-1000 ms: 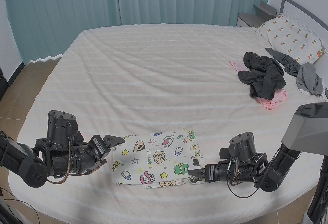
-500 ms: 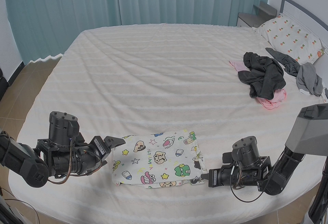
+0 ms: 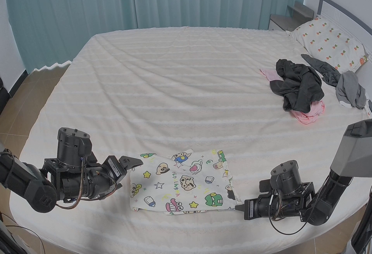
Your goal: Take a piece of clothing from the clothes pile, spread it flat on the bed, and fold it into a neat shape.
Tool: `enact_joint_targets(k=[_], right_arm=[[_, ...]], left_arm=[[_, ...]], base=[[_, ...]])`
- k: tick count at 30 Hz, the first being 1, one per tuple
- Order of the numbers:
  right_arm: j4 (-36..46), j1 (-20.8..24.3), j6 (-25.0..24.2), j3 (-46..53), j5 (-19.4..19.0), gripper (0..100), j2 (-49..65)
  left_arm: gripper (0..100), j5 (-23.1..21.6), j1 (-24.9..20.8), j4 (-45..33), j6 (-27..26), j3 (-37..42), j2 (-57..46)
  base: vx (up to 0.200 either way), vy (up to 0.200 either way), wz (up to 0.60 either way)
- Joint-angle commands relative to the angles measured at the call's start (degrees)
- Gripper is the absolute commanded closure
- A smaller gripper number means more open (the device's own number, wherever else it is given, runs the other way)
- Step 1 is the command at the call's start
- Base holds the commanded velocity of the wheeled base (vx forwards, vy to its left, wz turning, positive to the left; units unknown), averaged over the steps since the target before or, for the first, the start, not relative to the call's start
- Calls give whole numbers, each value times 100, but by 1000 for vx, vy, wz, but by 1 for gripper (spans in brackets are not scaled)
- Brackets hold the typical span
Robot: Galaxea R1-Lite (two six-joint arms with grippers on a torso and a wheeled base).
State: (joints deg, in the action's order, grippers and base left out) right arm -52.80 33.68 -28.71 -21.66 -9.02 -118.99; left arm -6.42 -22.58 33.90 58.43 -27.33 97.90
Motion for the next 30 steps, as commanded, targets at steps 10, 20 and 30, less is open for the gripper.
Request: enact_joint_targets(k=[10,20,30], right_arm=[[-11,-169,32,110,-3,0,175],[296,-617,14,-910,-240,0,-54],[1228,-573,6,-1938,-451,0,-678]], left_arm=[[0,54,-1,20,-42,-115,194],[0,-52,500,-1509,-1756,-686,-34],[0,-1528,1423,-1536,-3382,-818,1126]], base=[[0,0,0],[0,0,0],[0,0,0]])
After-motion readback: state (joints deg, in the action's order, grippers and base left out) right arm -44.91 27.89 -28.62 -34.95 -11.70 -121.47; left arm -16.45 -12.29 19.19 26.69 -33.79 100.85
